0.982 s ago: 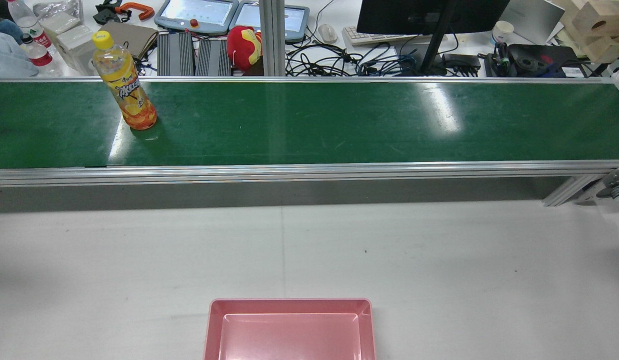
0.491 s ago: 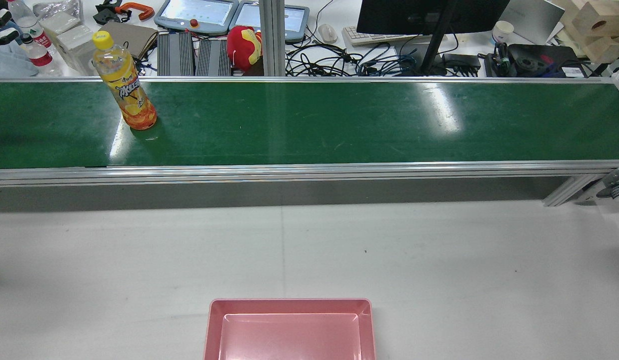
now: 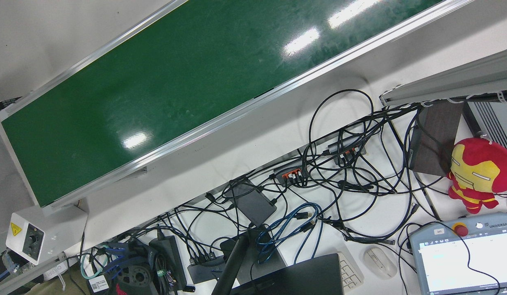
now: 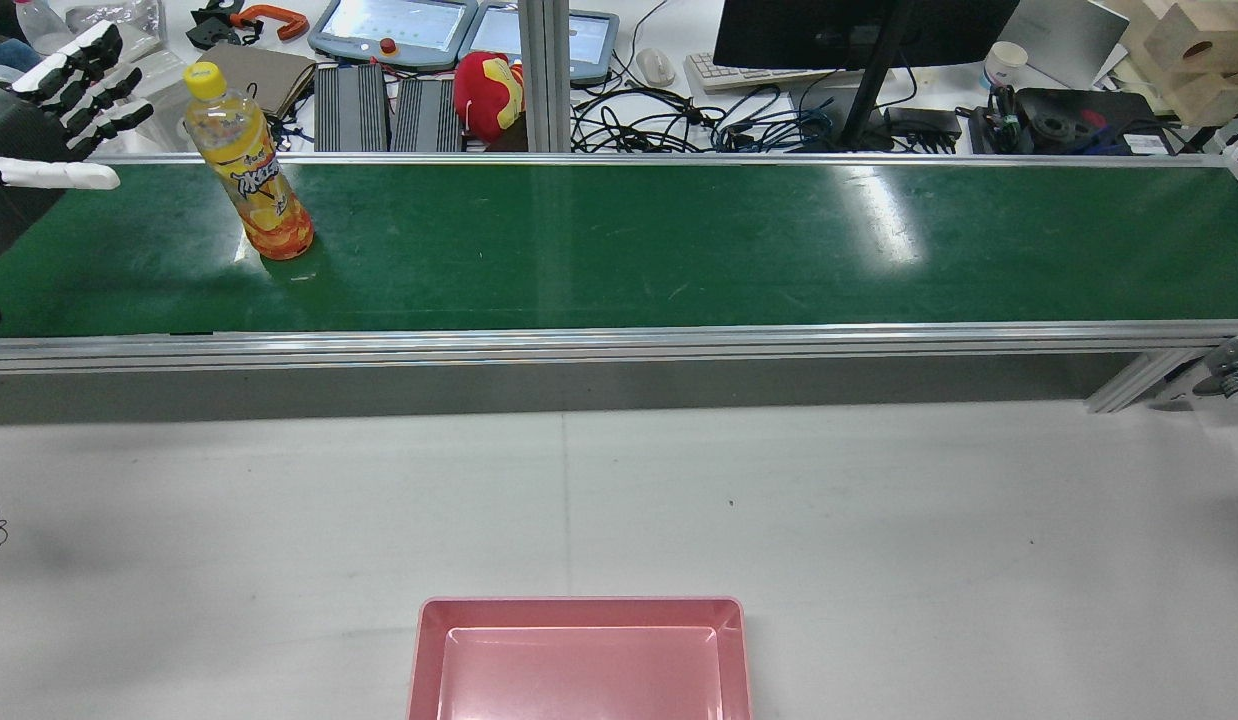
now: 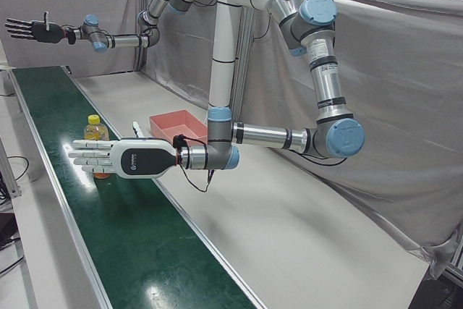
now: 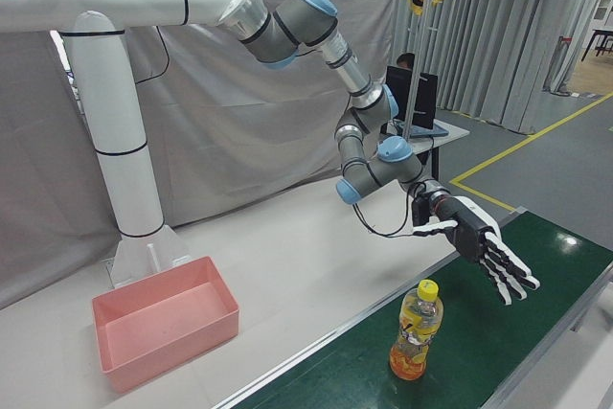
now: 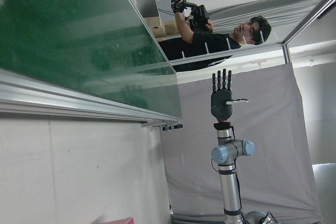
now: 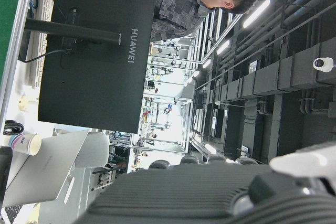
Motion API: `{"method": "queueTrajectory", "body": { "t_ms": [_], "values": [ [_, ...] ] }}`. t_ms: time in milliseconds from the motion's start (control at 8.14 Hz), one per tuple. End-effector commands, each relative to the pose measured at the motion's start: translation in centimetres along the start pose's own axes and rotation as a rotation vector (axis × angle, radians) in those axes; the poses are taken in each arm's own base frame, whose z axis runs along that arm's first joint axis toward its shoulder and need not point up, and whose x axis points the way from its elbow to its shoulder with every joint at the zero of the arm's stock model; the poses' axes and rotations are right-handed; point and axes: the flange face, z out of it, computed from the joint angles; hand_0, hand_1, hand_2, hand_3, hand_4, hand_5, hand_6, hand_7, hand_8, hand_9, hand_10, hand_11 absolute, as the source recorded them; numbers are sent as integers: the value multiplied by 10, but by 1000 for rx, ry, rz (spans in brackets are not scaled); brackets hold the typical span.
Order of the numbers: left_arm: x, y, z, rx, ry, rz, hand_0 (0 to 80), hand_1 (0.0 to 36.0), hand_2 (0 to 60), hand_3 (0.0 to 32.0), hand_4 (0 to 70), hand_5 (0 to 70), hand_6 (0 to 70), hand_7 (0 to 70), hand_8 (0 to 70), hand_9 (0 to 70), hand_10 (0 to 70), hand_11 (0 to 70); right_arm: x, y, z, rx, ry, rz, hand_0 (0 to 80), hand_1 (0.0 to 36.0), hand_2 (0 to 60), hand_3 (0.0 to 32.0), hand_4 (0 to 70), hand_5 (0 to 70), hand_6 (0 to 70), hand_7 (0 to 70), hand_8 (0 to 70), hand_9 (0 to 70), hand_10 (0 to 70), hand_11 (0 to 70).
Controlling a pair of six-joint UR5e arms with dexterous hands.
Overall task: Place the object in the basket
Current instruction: 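Reach the left hand toward the yellow-capped juice bottle on the conveyor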
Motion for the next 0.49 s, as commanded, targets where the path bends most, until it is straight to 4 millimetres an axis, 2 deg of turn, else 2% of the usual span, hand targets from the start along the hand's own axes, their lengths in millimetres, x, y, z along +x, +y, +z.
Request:
{"method": "queueTrajectory", "body": {
  "t_ms": [0, 246, 368],
  "values": [
    [-17, 21, 20, -5, 5, 24, 522, 173, 29, 0, 53, 44, 0, 0, 51, 63, 73, 127, 0, 0, 0, 0, 1, -1, 0, 0, 0, 0, 0, 0, 0, 0, 0, 0, 0, 0],
    [-38, 32, 29, 0, -11, 14, 524, 175, 32, 0, 55, 49, 0, 0, 52, 63, 72, 125, 0, 0, 0, 0, -1, -1, 0, 0, 0, 0, 0, 0, 0, 0, 0, 0, 0, 0],
    [-53, 32, 38, 3, -28, 9, 521, 179, 54, 0, 61, 59, 0, 0, 52, 63, 68, 119, 0, 0, 0, 0, -1, -1, 0, 0, 0, 0, 0, 0, 0, 0, 0, 0, 0, 0]
  ]
}}
